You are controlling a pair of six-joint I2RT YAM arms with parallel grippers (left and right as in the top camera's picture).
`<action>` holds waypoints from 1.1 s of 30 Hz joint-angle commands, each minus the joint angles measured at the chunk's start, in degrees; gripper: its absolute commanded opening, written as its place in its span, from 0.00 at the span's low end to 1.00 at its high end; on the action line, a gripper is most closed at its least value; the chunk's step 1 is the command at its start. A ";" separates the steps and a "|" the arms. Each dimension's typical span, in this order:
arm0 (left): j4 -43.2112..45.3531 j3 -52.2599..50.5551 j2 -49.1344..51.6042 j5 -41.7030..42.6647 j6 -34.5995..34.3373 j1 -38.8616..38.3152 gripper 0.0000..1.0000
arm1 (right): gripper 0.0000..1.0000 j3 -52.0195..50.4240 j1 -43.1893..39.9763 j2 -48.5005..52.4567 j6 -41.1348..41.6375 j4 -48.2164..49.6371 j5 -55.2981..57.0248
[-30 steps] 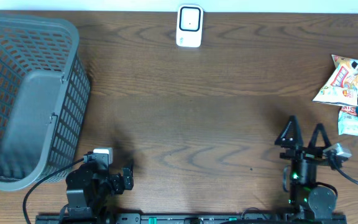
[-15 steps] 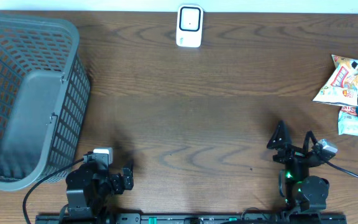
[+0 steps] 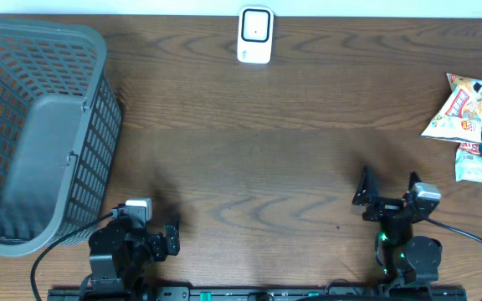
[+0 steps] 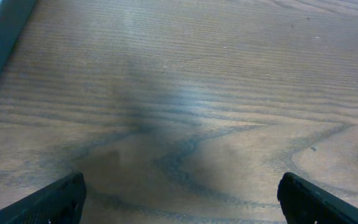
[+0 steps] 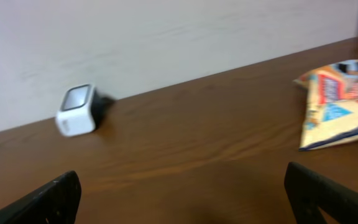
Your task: Scan the item barcode
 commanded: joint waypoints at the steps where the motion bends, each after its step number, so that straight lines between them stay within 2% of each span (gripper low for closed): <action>1: -3.28 0.15 0.07 0.50 -0.04 -0.17 0.98 | 0.99 -0.09 2.01 -0.42 -1.40 -0.35 -6.95; 30: -3.23 0.15 0.07 -0.61 -0.02 -0.17 0.98 | 0.99 -0.07 1.60 -0.37 -1.42 -0.37 -6.84; 33: 3.41 0.15 0.02 1.84 -0.07 -0.17 0.98 | 0.99 -0.07 1.60 -0.37 -1.42 -0.35 -6.82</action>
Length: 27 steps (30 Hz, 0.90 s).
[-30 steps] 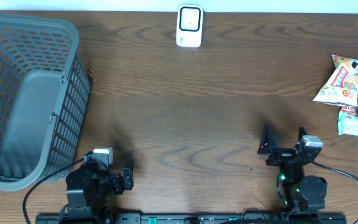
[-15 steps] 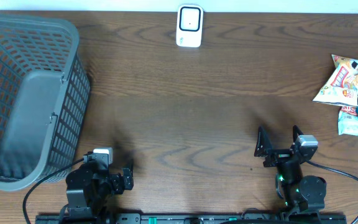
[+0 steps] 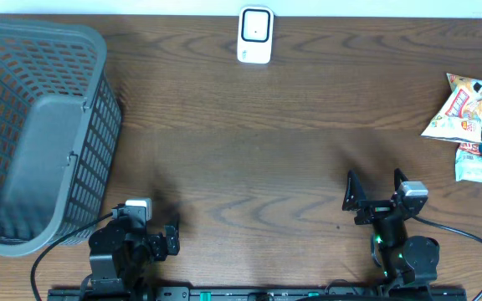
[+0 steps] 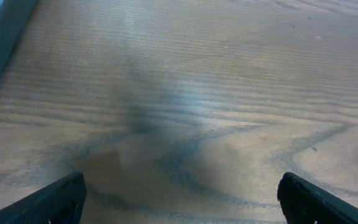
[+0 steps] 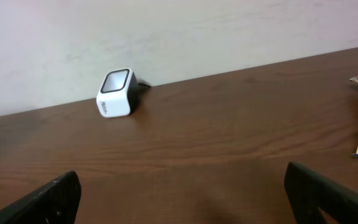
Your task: Scan the item barcode
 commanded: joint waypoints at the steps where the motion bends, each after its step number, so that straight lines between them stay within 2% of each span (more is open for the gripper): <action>1: 5.92 0.15 0.02 3.48 -0.04 -0.17 0.98 | 0.99 -0.07 -0.31 -0.37 -0.74 -0.24 -0.76; 5: 22.60 0.15 0.00 8.17 -0.04 -0.17 0.98 | 0.99 -0.07 -0.31 -0.37 -0.74 -0.24 -0.76; 8: 28.55 0.15 0.00 8.00 0.02 -0.17 0.98 | 0.99 -0.07 -0.31 -0.37 -0.74 -0.22 -0.76; 15: 30.91 -1.81 -1.90 5.09 0.02 -0.17 0.98 | 0.99 -0.07 -0.31 -0.37 -0.74 -0.22 -0.76; 21: 36.89 -7.19 -2.21 5.09 0.02 -1.33 0.98 | 0.99 -0.07 -0.31 -0.37 -0.74 -0.22 -0.76; 25: 43.93 -10.51 -2.21 4.37 0.42 -2.69 0.98 | 0.99 -0.07 -0.31 -0.37 -0.74 -0.22 -0.76; 27: 42.95 -11.06 -2.21 2.43 0.44 -3.58 0.98 | 0.99 -0.07 -0.31 -0.37 -0.74 -0.22 -0.76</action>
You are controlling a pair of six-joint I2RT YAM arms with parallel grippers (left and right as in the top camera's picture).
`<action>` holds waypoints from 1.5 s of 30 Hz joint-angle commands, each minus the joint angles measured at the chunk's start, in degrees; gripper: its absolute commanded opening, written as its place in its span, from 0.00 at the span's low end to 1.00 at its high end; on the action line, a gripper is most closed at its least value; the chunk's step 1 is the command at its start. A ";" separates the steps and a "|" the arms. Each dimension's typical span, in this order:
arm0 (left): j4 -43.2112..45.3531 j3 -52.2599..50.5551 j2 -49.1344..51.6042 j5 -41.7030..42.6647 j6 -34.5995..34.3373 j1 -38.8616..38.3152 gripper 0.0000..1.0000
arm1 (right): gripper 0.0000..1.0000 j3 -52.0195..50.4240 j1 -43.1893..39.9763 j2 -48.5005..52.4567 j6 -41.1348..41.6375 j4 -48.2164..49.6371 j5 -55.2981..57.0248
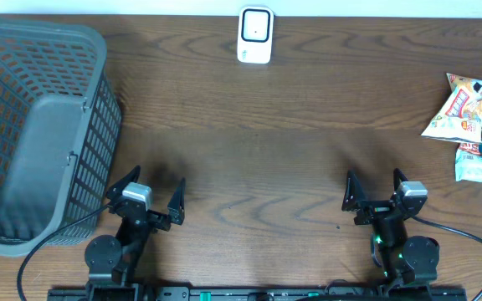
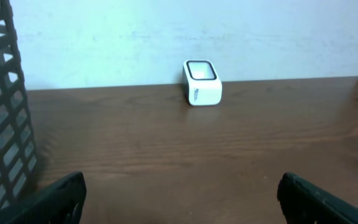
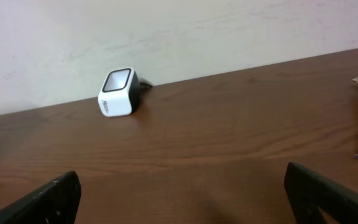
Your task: Scan the item barcode
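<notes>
A white barcode scanner stands at the table's far edge, also seen as the scanner and the scanner from both wrists. Snack items lie at the right edge: a chip bag, a blue bottle and a pale packet. The chip bag's edge shows in the right wrist view. My left gripper is open near the front left, raised and facing the scanner. My right gripper is open near the front right. Neither holds anything.
A large grey mesh basket fills the left side of the table, its wall showing in the left wrist view. A small orange packet lies at the right edge. A pale wall runs behind the table.
My left gripper has lifted from facing down at the table near the front edge to facing level toward the scanner. The right gripper has not moved.
At first my left gripper faced down at the table and my right gripper pointed toward the snacks. Then the right gripper had turned left toward the scanner. Now the left gripper is also raised, facing the scanner, and both are open.
</notes>
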 commanded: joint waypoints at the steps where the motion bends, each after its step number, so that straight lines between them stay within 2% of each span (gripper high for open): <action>1: -2.08 -1.03 -0.48 -3.02 0.35 -1.22 0.98 | 0.99 -0.07 -0.31 -0.37 -0.57 -0.24 -0.33; 6: -2.99 -1.03 -0.48 -3.28 -0.09 -1.05 0.98 | 0.99 -0.07 -0.31 -0.37 -0.57 -0.24 -0.31; 11: -3.23 -1.03 -0.48 -7.63 -0.07 -1.05 0.98 | 0.99 -0.07 -0.31 -0.37 -0.57 -0.22 -0.33; 45: -3.15 -1.03 -0.37 -7.41 -0.09 -1.05 0.98 | 0.99 -0.07 -0.31 -0.37 -0.57 -0.22 -0.33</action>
